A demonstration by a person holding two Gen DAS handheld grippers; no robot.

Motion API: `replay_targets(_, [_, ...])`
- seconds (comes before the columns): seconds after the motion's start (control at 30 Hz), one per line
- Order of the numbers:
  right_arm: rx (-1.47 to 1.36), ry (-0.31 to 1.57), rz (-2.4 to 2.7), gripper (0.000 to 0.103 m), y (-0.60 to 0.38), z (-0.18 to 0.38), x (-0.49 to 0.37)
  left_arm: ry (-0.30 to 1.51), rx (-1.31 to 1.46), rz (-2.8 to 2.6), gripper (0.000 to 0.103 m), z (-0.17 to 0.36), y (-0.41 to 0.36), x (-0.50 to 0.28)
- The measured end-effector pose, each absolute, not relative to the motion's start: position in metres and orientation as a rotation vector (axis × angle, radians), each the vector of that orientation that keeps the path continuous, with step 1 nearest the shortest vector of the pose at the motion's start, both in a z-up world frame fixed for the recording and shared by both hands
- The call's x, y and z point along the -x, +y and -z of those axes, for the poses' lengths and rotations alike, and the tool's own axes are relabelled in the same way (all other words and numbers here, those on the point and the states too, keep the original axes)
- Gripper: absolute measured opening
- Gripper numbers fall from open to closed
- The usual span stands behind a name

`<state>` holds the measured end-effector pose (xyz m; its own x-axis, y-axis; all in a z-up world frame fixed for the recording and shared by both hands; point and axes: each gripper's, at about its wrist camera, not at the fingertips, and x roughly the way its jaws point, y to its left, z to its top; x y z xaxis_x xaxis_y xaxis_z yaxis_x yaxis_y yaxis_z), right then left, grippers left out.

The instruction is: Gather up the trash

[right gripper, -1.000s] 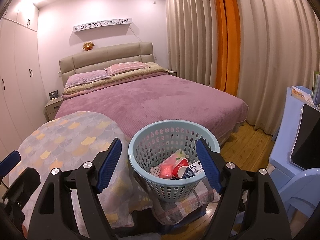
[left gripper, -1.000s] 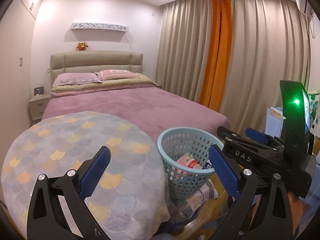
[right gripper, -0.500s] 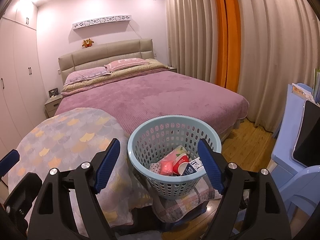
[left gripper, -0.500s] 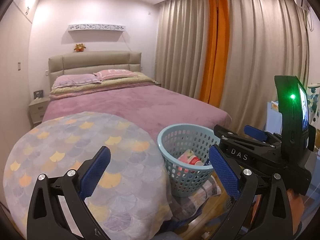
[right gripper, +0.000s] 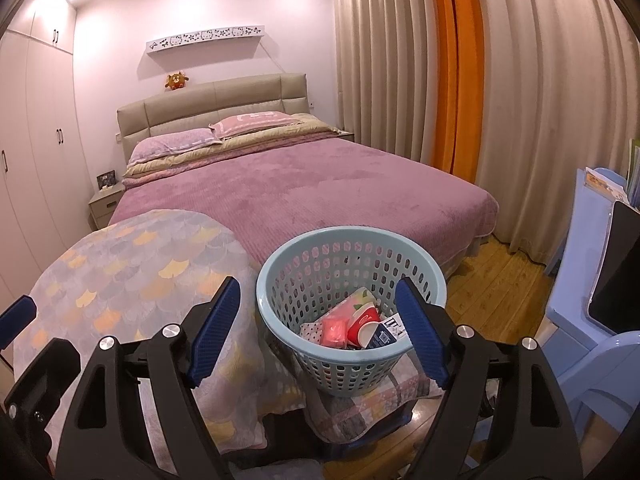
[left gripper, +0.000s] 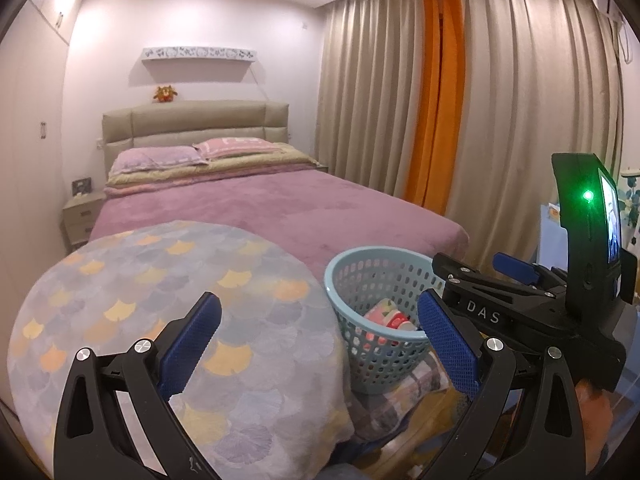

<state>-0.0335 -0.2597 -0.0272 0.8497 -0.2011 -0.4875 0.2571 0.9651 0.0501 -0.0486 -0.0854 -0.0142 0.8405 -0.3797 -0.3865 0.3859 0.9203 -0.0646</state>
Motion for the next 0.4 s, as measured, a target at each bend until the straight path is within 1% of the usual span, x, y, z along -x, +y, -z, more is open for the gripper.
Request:
replay_targets(0.1, [-0.113, 0.508, 0.241, 0.076, -0.259, 0.029, 0.029, 0.4, -0.032, 0.387, 0.095, 0.015, -0.084, 0.046])
replay_targets(0.27, [-0.114, 0.524, 0.236, 0.076, -0.256, 0.034, 0.023, 0.493, 0.017, 0.445, 0.095, 0.023, -0.079, 0.029])
replay_targets(0.4, [-0.109, 0.531, 0.234, 0.076, -0.255, 0.036, 0.019, 0.502, 0.042, 0.437, 0.095, 0.026, -0.071, 0.022])
